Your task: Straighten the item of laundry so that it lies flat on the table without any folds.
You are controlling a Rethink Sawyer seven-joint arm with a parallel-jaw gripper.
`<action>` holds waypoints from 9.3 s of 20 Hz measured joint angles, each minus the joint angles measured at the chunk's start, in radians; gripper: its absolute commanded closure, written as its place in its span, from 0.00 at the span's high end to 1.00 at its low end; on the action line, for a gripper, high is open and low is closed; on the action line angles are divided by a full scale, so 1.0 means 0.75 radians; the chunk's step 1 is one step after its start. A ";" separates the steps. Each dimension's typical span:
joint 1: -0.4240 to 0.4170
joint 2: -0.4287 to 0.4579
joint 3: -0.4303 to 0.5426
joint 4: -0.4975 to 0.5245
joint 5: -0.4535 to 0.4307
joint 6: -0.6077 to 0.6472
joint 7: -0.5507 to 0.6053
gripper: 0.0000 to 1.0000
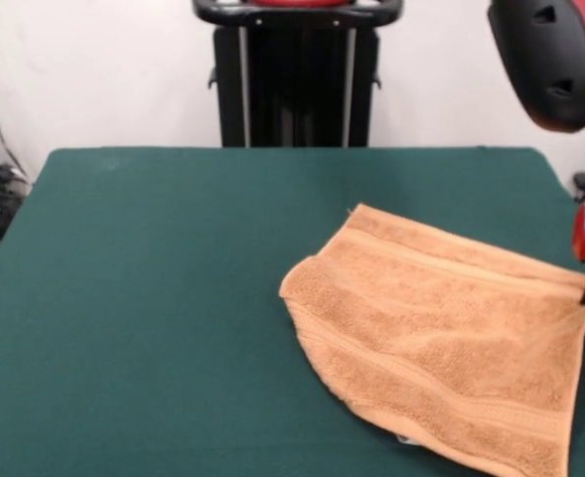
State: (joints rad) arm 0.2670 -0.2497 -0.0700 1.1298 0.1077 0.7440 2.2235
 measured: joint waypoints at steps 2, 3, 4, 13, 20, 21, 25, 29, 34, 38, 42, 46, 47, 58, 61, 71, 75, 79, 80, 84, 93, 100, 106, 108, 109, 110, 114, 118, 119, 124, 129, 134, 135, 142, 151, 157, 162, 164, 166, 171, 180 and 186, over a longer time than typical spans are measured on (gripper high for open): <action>-0.005 0.005 0.000 0.000 0.001 0.000 0.000 0.00; -0.007 0.005 0.001 0.000 0.001 0.000 0.000 0.00; -0.010 0.005 0.002 0.000 0.001 -0.001 0.000 0.00; -0.177 -0.061 0.069 0.089 -0.001 -0.025 0.000 0.00; -0.256 -0.124 0.075 0.135 -0.014 -0.039 0.000 0.00; -0.262 -0.132 0.075 0.140 -0.017 -0.049 0.000 0.00; -0.261 -0.148 0.076 0.153 -0.028 -0.088 0.000 0.00; -0.246 -0.146 0.077 0.153 -0.030 -0.105 0.000 0.00; -0.235 -0.142 0.080 0.153 -0.033 -0.105 0.000 0.00; -0.227 -0.137 0.080 0.153 -0.034 -0.106 0.000 0.00; -0.200 -0.133 0.080 0.153 -0.033 -0.106 0.000 0.00; -0.170 -0.132 0.080 0.153 -0.024 -0.106 0.000 0.00; -0.165 -0.132 0.080 0.153 -0.022 -0.106 0.000 0.00; -0.072 -0.126 0.078 0.134 0.006 -0.106 0.000 0.00; -0.062 -0.124 0.074 0.123 0.004 -0.105 0.000 0.00; -0.047 -0.112 0.049 0.109 -0.003 -0.120 0.000 0.00; -0.043 -0.097 0.045 0.096 -0.004 -0.124 0.000 0.00; -0.040 -0.093 0.043 0.088 -0.007 -0.124 0.000 0.00; -0.039 -0.092 0.041 0.085 -0.007 -0.124 0.000 0.00; -0.034 -0.089 0.028 0.075 -0.010 -0.124 0.000 0.00; -0.031 -0.062 0.013 0.055 -0.011 -0.124 0.000 0.00; -0.031 -0.059 0.012 0.051 -0.013 -0.124 0.000 0.00; -0.028 -0.057 0.008 0.042 -0.017 -0.124 0.000 1.00; -0.026 -0.057 0.007 0.036 -0.018 -0.124 0.000 1.00; -0.025 -0.057 0.005 0.033 -0.019 -0.124 0.000 1.00; -0.022 -0.057 0.001 0.029 -0.020 -0.124 0.000 1.00; 0.001 -0.046 -0.023 0.001 -0.021 -0.124 0.000 1.00; 0.016 -0.031 -0.035 -0.016 -0.021 -0.124 0.000 1.00; 0.016 -0.029 -0.035 -0.018 -0.021 -0.124 0.000 1.00; 0.008 -0.011 -0.035 -0.020 -0.023 -0.140 0.000 1.00; -0.049 0.017 -0.027 0.003 -0.025 -0.237 0.000 1.00; -0.170 -0.004 0.015 0.082 -0.051 -0.320 0.000 1.00; -0.199 -0.016 0.024 0.101 -0.063 -0.322 0.000 1.00; -0.327 -0.106 0.050 0.197 -0.119 -0.323 0.000 1.00; -0.357 -0.219 0.054 0.228 -0.187 -0.323 0.000 1.00; -0.355 -0.243 0.067 0.228 -0.199 -0.323 0.000 1.00; -0.341 -0.241 0.082 0.228 -0.201 -0.323 0.000 1.00; -0.334 -0.240 0.085 0.228 -0.201 -0.323 0.000 1.00; -0.331 -0.240 0.089 0.228 -0.201 -0.323 0.000 1.00; -0.338 -0.240 0.098 0.229 -0.201 -0.323 0.000 1.00; -0.392 -0.240 0.138 0.238 -0.201 -0.323 0.000 1.00; -0.468 -0.243 0.179 0.252 -0.245 -0.323 0.000 1.00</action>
State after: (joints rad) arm -0.0838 -0.4317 0.0645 1.3186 -0.0760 0.5014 2.2235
